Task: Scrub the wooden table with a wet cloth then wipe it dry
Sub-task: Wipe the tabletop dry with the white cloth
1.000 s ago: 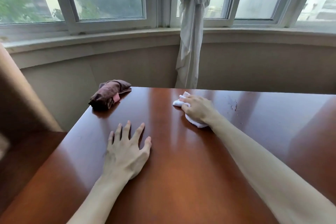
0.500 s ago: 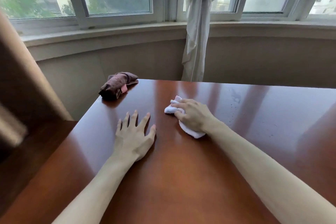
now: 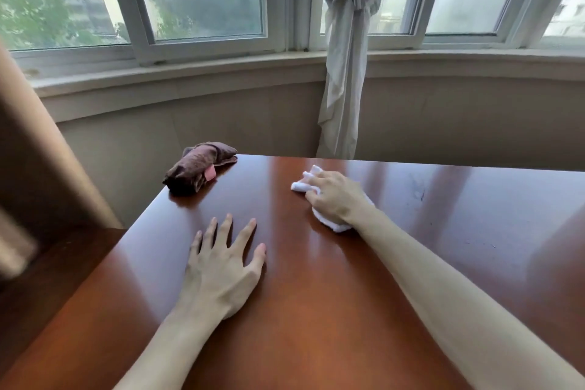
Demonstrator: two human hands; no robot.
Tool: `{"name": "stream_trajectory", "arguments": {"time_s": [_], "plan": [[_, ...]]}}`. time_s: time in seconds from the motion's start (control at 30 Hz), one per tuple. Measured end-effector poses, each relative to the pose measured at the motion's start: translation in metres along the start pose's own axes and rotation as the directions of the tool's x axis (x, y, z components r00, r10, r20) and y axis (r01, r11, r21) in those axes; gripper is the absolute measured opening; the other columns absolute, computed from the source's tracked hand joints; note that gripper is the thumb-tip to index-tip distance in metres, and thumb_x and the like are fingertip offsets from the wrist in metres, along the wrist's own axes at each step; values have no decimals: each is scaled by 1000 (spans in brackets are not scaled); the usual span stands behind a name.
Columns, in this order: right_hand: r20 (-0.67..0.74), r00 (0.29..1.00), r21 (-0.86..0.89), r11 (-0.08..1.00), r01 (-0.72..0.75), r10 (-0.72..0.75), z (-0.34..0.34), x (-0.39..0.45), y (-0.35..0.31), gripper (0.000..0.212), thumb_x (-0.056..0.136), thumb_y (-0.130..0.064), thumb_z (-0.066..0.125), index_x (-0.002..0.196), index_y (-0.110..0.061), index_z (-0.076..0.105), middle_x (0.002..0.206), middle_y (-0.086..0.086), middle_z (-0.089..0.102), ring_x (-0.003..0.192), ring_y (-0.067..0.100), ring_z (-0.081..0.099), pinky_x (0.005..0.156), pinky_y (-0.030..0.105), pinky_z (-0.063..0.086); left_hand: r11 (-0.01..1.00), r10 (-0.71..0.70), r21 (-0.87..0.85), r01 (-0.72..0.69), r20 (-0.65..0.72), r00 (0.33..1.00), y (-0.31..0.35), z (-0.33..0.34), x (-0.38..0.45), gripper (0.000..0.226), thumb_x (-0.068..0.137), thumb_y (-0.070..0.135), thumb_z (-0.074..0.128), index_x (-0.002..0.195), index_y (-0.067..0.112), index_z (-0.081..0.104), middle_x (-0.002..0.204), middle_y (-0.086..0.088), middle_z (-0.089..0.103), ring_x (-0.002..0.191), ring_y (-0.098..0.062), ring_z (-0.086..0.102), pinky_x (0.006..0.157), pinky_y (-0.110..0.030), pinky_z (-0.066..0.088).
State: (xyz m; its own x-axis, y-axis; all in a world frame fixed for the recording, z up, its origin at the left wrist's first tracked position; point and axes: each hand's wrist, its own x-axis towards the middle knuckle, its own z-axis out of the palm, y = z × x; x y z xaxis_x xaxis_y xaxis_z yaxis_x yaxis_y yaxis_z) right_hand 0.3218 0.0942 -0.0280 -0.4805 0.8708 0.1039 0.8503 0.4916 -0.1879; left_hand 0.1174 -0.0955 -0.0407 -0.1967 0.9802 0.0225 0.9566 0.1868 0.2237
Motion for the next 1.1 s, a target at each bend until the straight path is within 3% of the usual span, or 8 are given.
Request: {"name": "stream_trajectory", "arguments": {"time_s": [0.23,0.33,0.47,0.6,0.7,0.8,1.0,1.1], "plan": [[-59,969,56,969,243,-239,-9,-176,-54,59,90,-41,35,144,-33,56,155,-15,47,146,10,35,117,29,33,974,95,207,-97,19,995,12,-11,2,77,91,63,8,156,27,30,162,-10,28,149,-31,24,121,-49,21],[-16,976,91,972,219,-218,-16,-192,-38,52,92,-35,45,142,-39,57,155,-23,43,146,1,31,117,18,25,974,174,144,-173,7,985,20,-14,-1,83,83,67,2,152,35,36,164,-6,26,151,-27,21,123,-45,17],[-8,1000,79,997,7,-6,-28,-139,6,50,97,-39,38,145,-47,49,159,-26,34,149,1,25,115,36,35,979,191,52,-195,69,979,27,-1,1,63,96,68,17,157,50,12,169,0,6,156,-24,-2,126,-45,0],[-8,989,67,987,-148,149,-26,-53,67,47,97,-42,31,137,-57,52,157,-19,40,148,13,33,113,51,37,981,193,21,-194,38,980,22,6,5,69,87,74,7,154,57,6,169,8,1,155,-16,-7,126,-41,-5],[-7,977,16,977,-213,213,-24,5,99,43,97,-46,30,128,-69,51,155,-16,43,142,17,41,109,45,37,982,185,22,-186,20,982,19,10,7,64,89,75,6,152,61,-1,168,13,-5,154,-11,-14,125,-37,-9],[-42,955,28,956,-293,294,-25,43,114,48,91,-49,31,129,-59,57,151,-13,51,136,25,48,105,46,42,982,185,30,-185,8,983,20,11,8,66,87,75,5,151,62,-3,167,16,-8,153,-9,-16,125,-36,-10],[-13,989,-59,987,-148,148,-23,3,84,61,83,-51,12,137,-59,42,157,-3,43,139,27,45,105,52,45,984,174,24,-174,29,984,21,9,7,68,86,76,5,152,60,4,169,11,0,155,-14,-8,125,-38,-7],[29,997,-31,997,-70,71,-20,-60,42,51,94,-42,20,138,-54,43,154,-4,44,143,21,38,107,50,43,984,171,35,-173,48,984,23,9,8,60,96,69,18,154,56,9,169,6,4,156,-19,-3,126,-41,-3]]}}
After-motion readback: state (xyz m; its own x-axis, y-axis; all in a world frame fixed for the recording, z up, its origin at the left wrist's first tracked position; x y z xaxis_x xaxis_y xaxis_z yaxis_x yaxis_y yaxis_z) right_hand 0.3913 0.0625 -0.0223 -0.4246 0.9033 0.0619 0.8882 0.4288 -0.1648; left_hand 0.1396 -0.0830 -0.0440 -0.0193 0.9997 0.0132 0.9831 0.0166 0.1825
